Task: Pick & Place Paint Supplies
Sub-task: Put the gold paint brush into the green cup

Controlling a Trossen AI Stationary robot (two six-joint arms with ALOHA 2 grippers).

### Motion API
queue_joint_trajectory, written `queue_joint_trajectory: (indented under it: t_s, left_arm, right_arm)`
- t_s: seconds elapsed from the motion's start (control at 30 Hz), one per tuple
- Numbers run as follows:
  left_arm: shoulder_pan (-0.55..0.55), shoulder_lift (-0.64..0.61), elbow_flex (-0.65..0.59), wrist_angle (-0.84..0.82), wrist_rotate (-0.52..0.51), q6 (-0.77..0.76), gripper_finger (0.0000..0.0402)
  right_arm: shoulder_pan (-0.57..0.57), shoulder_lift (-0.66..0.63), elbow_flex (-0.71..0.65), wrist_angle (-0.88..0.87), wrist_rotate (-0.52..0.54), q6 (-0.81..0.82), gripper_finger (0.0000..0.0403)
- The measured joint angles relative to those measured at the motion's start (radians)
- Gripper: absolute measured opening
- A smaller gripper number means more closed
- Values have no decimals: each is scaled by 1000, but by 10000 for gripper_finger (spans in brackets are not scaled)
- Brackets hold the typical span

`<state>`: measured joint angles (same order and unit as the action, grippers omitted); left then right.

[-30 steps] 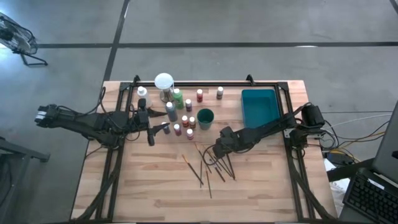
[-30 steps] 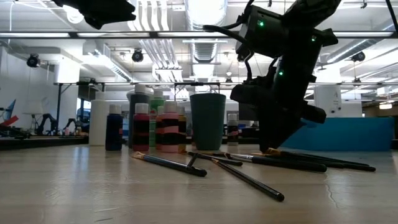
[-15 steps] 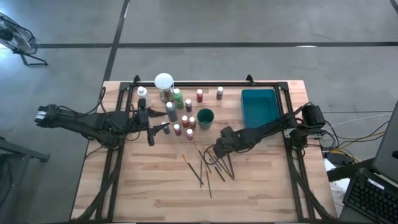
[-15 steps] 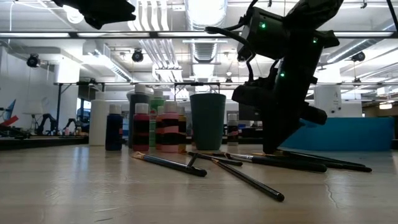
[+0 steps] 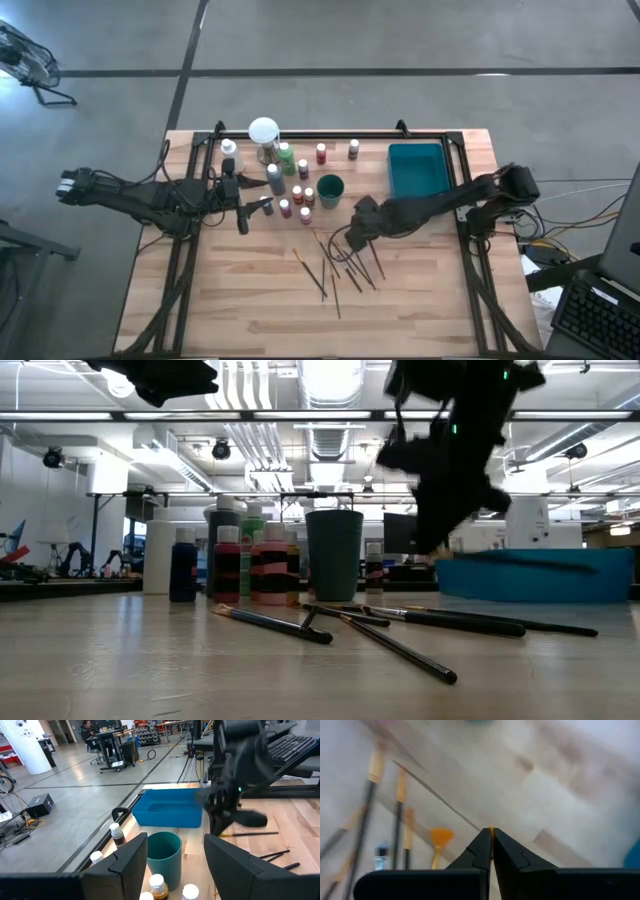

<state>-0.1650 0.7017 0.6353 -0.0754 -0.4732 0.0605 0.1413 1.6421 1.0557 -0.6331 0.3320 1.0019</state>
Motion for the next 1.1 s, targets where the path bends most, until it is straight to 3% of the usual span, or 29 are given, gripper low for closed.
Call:
queue_joint_trajectory:
  t_s: [0.37,0.63,0.87,1.1]
  left_arm:
    - [0,0,0,1,0,0,202]
    - [0,1,0,4,0,-2,202]
    - [0,1,0,4,0,-2,202]
    - [0,1,0,4,0,-2,202]
  right_arm:
    - [-29,-194,51,60,278,-282,8]
    - [-144,-230,18,343,211,-545,8]
    - [-212,-229,18,683,56,-840,8]
    - [-274,-172,17,853,1,-1009,8]
